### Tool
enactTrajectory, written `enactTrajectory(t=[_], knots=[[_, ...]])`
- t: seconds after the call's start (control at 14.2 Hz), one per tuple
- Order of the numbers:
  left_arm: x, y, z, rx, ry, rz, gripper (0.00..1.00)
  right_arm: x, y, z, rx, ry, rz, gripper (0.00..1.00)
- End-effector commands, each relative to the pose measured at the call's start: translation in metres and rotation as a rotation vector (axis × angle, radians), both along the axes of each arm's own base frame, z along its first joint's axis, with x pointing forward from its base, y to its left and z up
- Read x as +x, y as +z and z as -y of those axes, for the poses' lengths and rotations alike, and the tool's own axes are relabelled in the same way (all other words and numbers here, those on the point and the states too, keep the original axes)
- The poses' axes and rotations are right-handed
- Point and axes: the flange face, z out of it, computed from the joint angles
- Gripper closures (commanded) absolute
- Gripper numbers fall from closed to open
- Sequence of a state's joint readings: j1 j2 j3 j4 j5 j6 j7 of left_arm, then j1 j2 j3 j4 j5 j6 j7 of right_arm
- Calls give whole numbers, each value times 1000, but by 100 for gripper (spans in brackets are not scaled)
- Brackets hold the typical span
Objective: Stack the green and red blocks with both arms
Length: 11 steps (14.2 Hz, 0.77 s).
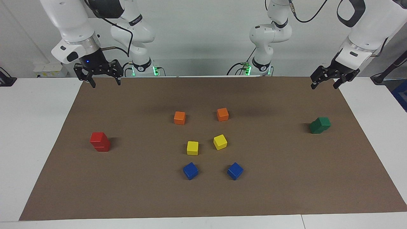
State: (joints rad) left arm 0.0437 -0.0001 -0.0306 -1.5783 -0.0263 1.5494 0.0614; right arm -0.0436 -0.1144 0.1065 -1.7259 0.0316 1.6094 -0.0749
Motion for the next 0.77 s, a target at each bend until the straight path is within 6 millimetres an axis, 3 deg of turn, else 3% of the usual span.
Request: enactTrajectory(t=[0.0,0.21,0.7], knots=[[2,2,0,3,9,-13,0,-1,12,-31,40,-17,-15,0],[1,4,0,3,9,-11,0,0,10,-45,30,-34,-6,0],[1,4,1,3,8,-11,0,6,-1,-2,-65,-92,-4,0]])
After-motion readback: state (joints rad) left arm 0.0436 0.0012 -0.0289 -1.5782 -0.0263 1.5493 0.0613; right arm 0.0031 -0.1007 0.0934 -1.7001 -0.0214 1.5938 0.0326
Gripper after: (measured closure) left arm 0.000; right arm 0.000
